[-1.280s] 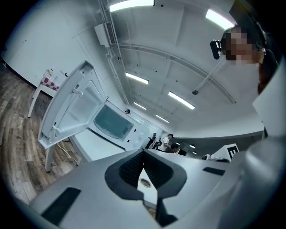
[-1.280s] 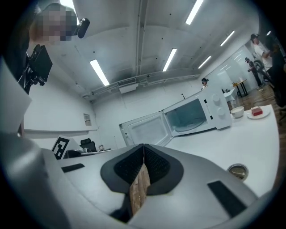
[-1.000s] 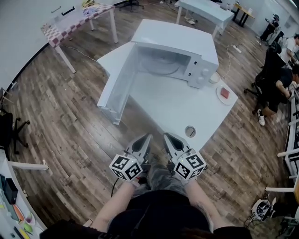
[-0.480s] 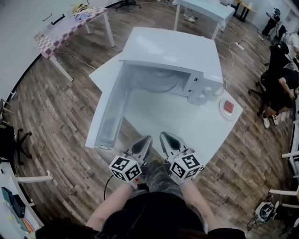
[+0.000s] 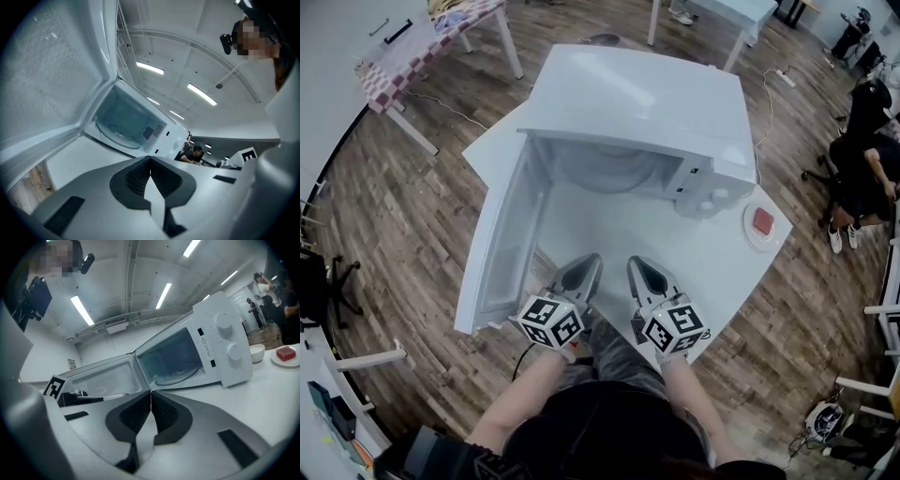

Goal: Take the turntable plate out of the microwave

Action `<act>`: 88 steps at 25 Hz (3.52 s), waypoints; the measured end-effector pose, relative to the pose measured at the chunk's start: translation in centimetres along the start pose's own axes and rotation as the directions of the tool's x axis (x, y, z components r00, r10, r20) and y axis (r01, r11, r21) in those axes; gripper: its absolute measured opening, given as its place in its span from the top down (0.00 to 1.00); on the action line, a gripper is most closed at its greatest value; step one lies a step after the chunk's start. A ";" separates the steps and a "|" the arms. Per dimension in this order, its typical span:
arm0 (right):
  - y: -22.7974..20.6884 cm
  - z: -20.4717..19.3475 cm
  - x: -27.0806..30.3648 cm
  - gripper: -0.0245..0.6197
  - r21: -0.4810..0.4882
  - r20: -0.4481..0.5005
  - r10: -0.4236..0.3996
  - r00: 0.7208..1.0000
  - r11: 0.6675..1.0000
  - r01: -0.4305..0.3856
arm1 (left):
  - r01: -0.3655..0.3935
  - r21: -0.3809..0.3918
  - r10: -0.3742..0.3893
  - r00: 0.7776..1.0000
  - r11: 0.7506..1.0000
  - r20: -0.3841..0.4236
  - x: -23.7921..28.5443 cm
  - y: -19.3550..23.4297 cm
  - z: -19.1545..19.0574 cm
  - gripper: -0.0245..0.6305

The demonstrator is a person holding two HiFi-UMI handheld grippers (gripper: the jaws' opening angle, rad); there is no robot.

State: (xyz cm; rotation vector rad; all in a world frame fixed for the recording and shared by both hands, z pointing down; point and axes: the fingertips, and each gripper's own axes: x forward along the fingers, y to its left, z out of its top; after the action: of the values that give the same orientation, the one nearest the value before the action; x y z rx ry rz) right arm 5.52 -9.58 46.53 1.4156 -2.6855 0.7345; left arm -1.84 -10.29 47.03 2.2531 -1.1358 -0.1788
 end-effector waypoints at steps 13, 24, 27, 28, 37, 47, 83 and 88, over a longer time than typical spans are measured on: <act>-2.8 1.3 3.4 0.93 0.036 0.018 -0.019 1.000 0.999 0.018 | -0.052 0.006 0.052 0.998 0.999 0.026 4.3 2.1 0.1 0.94; -6.6 0.4 8.9 0.93 0.279 -0.048 -0.107 0.993 0.953 0.116 | -0.062 -0.061 0.064 0.998 0.996 0.027 8.0 5.9 1.5 0.94; -7.4 0.6 10.1 0.93 0.307 -0.049 -0.143 0.988 0.940 0.151 | -0.053 -0.074 0.055 0.998 0.996 0.017 8.7 6.3 1.6 0.94; -7.5 0.6 10.5 0.92 0.322 -0.048 -0.148 0.988 0.934 0.156 | -0.050 -0.080 0.051 0.999 0.996 0.013 8.9 6.5 1.5 0.94; -8.8 0.4 13.5 0.79 0.647 -0.014 -0.116 0.993 0.756 0.098 | -0.023 -0.159 0.025 1.000 0.987 0.015 9.6 7.7 2.3 0.94; -10.6 0.0 15.5 0.78 0.835 0.018 -0.162 0.987 0.545 0.075 | 0.010 -0.245 -0.010 1.000 0.969 0.005 9.8 8.3 2.0 0.93; -8.4 -0.6 11.3 0.88 0.905 0.076 -0.042 0.996 0.422 -0.051 | 0.094 -0.708 -0.034 0.995 0.700 0.099 11.1 9.6 1.2 0.85; -8.0 -1.0 10.6 0.88 0.906 0.069 -0.021 0.997 0.420 -0.054 | 0.091 -0.728 -0.007 0.993 0.680 0.117 11.2 10.6 1.4 0.85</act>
State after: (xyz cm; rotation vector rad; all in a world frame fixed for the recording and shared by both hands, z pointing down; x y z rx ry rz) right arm 5.32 -21.25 52.98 1.4772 -2.3031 2.4692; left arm -2.70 -24.30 53.55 1.5469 -0.8332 -0.6639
